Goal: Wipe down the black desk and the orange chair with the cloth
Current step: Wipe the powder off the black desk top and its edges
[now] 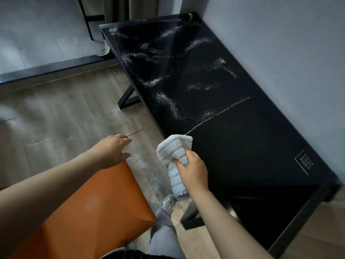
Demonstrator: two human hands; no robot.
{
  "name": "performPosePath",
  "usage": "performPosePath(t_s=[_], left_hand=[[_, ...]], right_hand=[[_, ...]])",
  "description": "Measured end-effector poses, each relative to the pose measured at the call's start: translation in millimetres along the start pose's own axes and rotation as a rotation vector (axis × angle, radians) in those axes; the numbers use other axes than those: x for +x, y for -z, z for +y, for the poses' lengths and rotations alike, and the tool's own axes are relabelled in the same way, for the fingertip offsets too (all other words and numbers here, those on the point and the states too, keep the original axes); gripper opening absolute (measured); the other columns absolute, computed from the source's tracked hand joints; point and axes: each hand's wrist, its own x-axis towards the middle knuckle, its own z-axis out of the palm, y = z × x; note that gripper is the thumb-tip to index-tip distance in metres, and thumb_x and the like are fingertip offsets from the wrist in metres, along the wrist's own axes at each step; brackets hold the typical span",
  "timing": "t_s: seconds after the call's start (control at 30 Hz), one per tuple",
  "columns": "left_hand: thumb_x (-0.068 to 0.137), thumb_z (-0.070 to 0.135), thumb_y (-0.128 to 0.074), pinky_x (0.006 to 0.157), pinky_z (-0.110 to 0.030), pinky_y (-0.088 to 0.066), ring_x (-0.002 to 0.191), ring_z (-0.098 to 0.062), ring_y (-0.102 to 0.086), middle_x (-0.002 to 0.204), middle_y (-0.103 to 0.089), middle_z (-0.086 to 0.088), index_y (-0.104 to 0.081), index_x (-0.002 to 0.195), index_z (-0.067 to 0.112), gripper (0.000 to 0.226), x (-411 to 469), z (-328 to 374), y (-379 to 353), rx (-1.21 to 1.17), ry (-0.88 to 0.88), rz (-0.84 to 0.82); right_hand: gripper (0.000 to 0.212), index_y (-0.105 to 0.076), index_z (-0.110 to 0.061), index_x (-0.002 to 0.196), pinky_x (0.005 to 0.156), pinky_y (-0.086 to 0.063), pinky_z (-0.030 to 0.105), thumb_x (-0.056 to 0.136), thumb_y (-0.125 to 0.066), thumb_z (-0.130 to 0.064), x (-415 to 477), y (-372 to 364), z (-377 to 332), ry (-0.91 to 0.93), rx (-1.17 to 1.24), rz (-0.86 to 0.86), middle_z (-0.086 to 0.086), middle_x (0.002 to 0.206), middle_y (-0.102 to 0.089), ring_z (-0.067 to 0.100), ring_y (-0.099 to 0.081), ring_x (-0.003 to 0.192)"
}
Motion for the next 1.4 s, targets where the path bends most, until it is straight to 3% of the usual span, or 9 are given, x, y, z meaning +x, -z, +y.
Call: performPosePath(t_s=[0.2, 0.5, 0.77, 0.97, 1.13, 1.3, 1.4], left_hand=[[0.095, 0.042, -0.051, 0.109, -0.028, -0.033, 0.138, -0.018, -0.035, 0.153, -0.033, 0.0, -0.032, 0.148, 0.018, 0.061, 16.7, 35.4, 11.3, -0.008, -0.073, 0.03], [0.092, 0.048, -0.052, 0.106, -0.026, -0.034, 0.135, -0.017, -0.039, 0.15, -0.036, 0.001, -0.034, 0.148, 0.02, 0.065, 85.3, 117.3, 31.4, 0.005, -0.17, 0.083], [0.081, 0.065, -0.056, 0.116, -0.037, -0.026, 0.144, -0.024, -0.021, 0.157, -0.022, 0.0, -0.026, 0.15, 0.022, 0.087, 162.8, 184.7, 41.9, 0.058, -0.077, 0.003], [0.07, 0.074, -0.061, 0.118, -0.045, -0.019, 0.148, -0.028, -0.004, 0.161, -0.006, -0.002, -0.009, 0.153, 0.021, 0.112, 218.2, 218.4, 42.5, 0.094, 0.008, -0.024], [0.064, 0.079, -0.061, 0.118, -0.051, -0.013, 0.148, -0.031, 0.006, 0.161, 0.007, -0.002, -0.004, 0.154, 0.022, 0.121, 256.7, 231.9, 33.2, 0.123, 0.035, 0.004], [0.055, 0.085, -0.06, 0.117, -0.055, -0.008, 0.146, -0.033, 0.015, 0.159, 0.019, -0.001, 0.004, 0.153, 0.024, 0.132, 282.2, 232.6, 20.3, 0.163, 0.068, 0.017], [0.049, 0.089, -0.057, 0.117, -0.056, -0.005, 0.145, -0.033, 0.017, 0.158, 0.023, 0.0, 0.008, 0.152, 0.025, 0.138, 288.0, 229.7, 12.4, 0.174, 0.073, 0.008]], right_hand=[[0.026, -0.065, -0.018, 0.112, 0.077, -0.053, 0.033, 0.089, -0.065, -0.03, 34.0, 59.2, 14.0, -0.024, 0.011, 0.175, -0.004, 0.104, -0.064, 0.013, -0.061, 0.092], [0.02, -0.065, -0.018, 0.105, 0.074, -0.051, 0.032, 0.09, -0.063, -0.031, 103.2, 167.2, 82.8, -0.106, -0.04, 0.34, -0.003, 0.099, -0.066, 0.015, -0.062, 0.088], [0.016, -0.063, -0.017, 0.098, 0.068, -0.04, 0.027, 0.09, -0.061, -0.03, 186.5, 241.7, 153.5, -0.131, -0.137, 0.379, -0.001, 0.095, -0.066, 0.019, -0.061, 0.085], [0.02, -0.065, -0.015, 0.104, 0.07, -0.038, 0.028, 0.09, -0.061, -0.029, 255.8, 271.9, 189.3, -0.124, -0.202, 0.403, 0.005, 0.1, -0.067, 0.026, -0.061, 0.09], [0.017, -0.064, -0.018, 0.101, 0.069, -0.035, 0.027, 0.091, -0.058, -0.03, 311.8, 283.1, 209.9, -0.114, -0.231, 0.411, 0.002, 0.098, -0.067, 0.016, -0.051, 0.079], [0.018, -0.063, -0.018, 0.104, 0.078, -0.049, 0.035, 0.091, -0.057, -0.028, 359.4, 283.4, 227.1, -0.099, -0.217, 0.385, 0.004, 0.102, -0.067, 0.026, -0.061, 0.092], [0.019, -0.062, -0.02, 0.107, 0.074, -0.042, 0.029, 0.092, -0.052, -0.026, 383.5, 278.9, 234.7, -0.085, -0.24, 0.396, 0.004, 0.11, -0.064, 0.028, -0.061, 0.095]])
